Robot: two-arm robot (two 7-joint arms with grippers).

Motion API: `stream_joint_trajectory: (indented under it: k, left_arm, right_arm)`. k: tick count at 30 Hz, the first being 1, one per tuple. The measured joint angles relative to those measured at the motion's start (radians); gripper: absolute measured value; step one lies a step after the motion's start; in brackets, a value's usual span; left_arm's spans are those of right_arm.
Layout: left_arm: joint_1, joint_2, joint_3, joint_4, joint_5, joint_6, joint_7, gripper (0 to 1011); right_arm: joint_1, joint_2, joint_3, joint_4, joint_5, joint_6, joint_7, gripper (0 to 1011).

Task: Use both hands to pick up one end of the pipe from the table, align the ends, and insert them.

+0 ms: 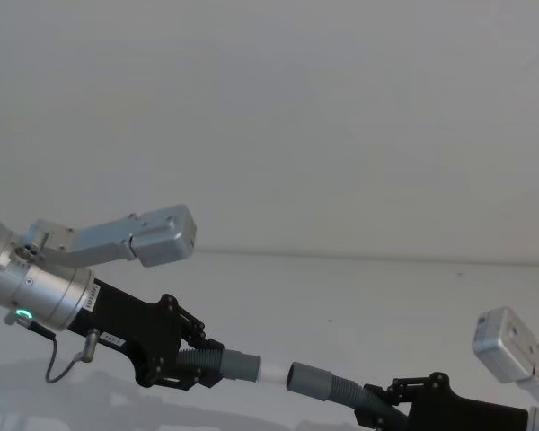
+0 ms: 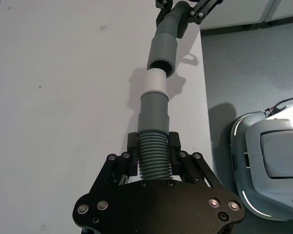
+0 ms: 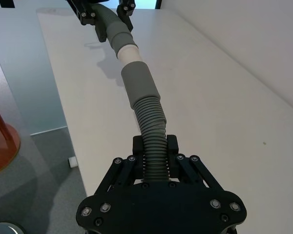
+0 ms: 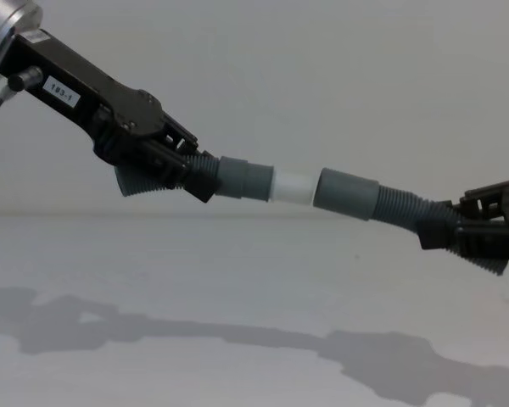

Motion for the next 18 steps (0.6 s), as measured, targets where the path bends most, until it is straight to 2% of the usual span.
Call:
stream_joint_trajectory:
  k: [18]
  left_arm:
    - [-0.003, -0.006, 0.001, 0.010, -0.001, -0.007, -0.006, 329]
  right_arm:
    - [0.007, -0.005, -0.008, 0.004, -0.009, 0.006, 0.001, 251]
